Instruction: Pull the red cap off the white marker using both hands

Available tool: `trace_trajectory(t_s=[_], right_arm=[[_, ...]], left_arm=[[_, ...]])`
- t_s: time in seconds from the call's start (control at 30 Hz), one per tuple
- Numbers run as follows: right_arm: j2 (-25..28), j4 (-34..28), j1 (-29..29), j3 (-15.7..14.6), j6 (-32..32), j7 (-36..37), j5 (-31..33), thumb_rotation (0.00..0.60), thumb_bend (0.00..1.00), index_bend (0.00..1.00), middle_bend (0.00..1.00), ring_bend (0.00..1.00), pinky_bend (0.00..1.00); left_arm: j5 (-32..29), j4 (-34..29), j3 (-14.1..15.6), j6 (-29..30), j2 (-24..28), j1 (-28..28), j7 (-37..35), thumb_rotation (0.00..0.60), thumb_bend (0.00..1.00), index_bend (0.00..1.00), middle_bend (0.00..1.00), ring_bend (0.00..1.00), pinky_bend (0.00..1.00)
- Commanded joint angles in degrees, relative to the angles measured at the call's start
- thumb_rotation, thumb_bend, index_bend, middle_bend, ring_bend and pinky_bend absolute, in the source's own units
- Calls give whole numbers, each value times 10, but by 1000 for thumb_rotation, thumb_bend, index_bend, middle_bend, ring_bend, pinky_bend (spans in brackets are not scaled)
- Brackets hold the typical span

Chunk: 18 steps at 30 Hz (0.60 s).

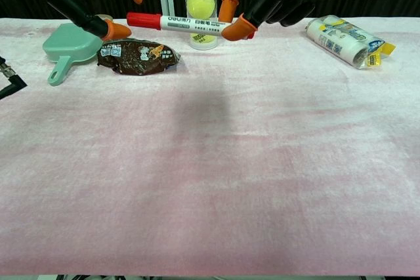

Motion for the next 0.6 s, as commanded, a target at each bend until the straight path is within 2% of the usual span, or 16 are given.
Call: trace_trajectory(t_s=[0.03, 0.6], right_arm=[[1, 1, 0, -2, 1, 0, -1, 600, 358, 674, 1000, 1000, 1000], [8, 1, -6, -5, -3, 18, -8, 600, 358, 685, 1000, 1000, 1000]], left_arm=[[-1, 0, 1, 1, -2, -1, -2, 600, 251, 464, 358, 147, 238], [-7, 3, 2, 4, -2, -3, -8, 600, 260, 478, 359, 147, 237]])
